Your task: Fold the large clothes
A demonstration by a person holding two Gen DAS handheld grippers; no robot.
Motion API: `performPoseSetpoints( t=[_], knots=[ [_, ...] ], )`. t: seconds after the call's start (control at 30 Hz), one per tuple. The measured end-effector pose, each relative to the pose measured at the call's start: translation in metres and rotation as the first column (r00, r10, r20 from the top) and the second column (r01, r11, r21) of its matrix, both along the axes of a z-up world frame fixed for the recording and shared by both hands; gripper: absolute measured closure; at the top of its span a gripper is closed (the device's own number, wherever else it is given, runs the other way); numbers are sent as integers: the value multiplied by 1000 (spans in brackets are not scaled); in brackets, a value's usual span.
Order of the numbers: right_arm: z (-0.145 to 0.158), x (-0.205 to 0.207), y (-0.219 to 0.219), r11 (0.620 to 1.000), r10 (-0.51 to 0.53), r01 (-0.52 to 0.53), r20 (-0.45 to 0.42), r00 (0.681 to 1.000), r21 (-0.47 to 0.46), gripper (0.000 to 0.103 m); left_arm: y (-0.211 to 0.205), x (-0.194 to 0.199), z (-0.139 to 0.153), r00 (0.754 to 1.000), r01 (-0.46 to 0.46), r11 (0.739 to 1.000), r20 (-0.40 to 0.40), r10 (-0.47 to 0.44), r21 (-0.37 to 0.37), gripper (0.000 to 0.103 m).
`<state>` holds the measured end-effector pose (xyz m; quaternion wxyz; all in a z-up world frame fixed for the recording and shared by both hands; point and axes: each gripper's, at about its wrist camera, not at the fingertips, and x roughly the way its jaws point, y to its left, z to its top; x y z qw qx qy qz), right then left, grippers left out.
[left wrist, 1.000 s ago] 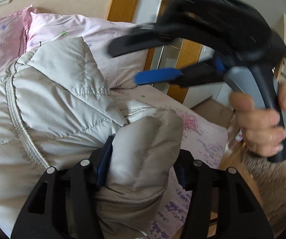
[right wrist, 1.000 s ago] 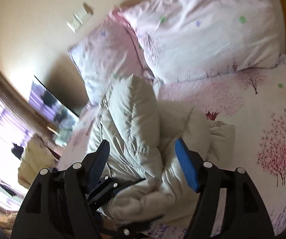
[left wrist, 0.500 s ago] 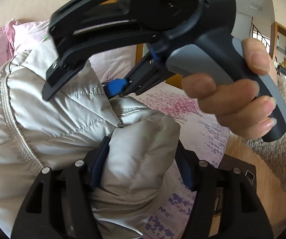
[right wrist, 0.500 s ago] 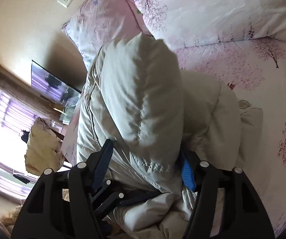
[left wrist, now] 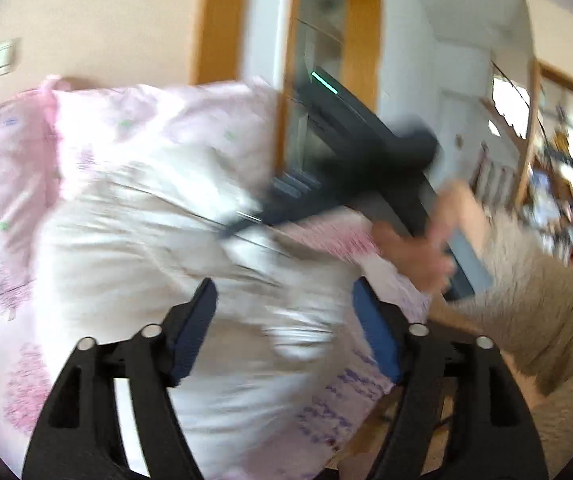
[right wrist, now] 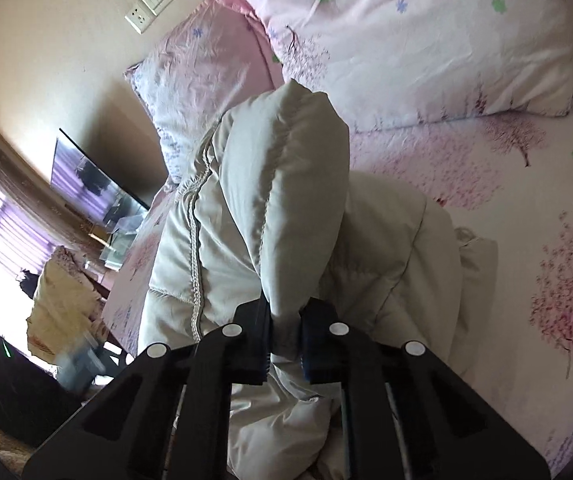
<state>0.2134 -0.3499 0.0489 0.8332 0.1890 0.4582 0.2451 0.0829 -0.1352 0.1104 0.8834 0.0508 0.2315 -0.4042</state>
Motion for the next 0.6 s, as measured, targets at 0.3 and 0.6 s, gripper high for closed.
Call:
performPoseSetpoints(
  t=[0.3,0.6],
  knots=[
    [-12,-9,-25,995,-93,92,-15,996,-44,92,94,109,-1,927,-336,942,-174,333,13,23],
    [-41,-16,-44,990,-140,140,-67,988,-15,91,75,111,-26,912,-333,941,-234,337,60,21]
  ],
)
